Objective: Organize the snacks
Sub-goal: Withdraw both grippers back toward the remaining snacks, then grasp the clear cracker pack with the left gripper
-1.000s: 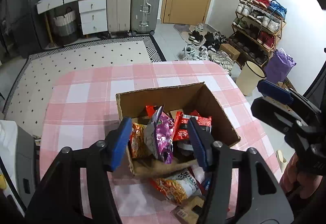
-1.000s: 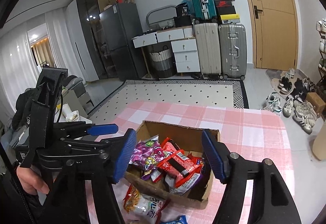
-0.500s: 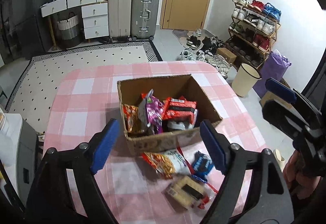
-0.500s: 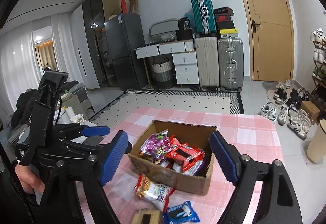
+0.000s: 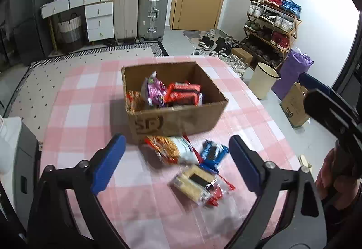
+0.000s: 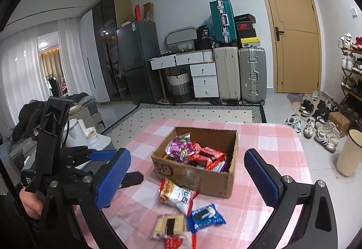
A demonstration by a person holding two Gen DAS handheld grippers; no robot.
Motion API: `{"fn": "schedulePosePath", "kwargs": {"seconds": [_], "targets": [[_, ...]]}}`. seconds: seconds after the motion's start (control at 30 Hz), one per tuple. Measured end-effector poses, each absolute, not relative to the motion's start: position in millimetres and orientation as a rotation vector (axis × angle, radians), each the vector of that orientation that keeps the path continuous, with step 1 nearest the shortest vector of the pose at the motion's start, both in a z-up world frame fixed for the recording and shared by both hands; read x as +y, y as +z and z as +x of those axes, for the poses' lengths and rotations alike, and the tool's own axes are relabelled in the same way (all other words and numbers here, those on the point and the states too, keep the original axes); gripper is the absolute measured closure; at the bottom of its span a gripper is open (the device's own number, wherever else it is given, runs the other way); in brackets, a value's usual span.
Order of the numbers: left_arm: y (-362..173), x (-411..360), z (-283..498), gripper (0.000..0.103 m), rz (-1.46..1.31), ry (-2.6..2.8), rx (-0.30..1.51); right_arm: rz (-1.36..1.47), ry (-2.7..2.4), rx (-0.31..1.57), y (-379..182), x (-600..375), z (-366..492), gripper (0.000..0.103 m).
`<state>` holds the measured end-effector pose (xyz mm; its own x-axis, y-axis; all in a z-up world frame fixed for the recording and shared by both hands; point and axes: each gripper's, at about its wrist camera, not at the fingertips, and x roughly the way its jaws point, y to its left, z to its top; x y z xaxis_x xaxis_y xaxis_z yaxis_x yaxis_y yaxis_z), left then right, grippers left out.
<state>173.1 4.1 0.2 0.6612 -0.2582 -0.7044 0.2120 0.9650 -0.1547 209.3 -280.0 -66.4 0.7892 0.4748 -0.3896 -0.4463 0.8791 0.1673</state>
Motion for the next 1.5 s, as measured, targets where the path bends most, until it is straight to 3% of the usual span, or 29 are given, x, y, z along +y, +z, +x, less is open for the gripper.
{"fn": "schedulePosePath", "kwargs": {"seconds": [0.07,0.63,1.13,1.4,1.5], "targets": [[-5.7,2.2,163.0,0.001,-0.062,-0.272,0.811,0.074,0.496,0.438,-68.0,-282.6,201.3,0.001],[-95.6,-22.1,155.5,0.001,-0.063,-0.346,0.989,0.155,0.489,0.470,-110.2,-306.1,161.8,0.001],[-161.1,-37.8,195.7,0.002,-0.056,-0.424,1.078,0.229,0.485,0.593,-175.5,-319.8,200.8,0.001],[-180.8,-49.4,209.8,0.007,-0.084,-0.495,1.102,0.249,0.477,0.640,-195.7,-321.3,217.4,0.001],[-182.5,-51.3,212.1,0.014,-0.089,-0.524,1.098,0.264,0.472,0.650,-200.8,-324.4,221.7,0.001]]}}
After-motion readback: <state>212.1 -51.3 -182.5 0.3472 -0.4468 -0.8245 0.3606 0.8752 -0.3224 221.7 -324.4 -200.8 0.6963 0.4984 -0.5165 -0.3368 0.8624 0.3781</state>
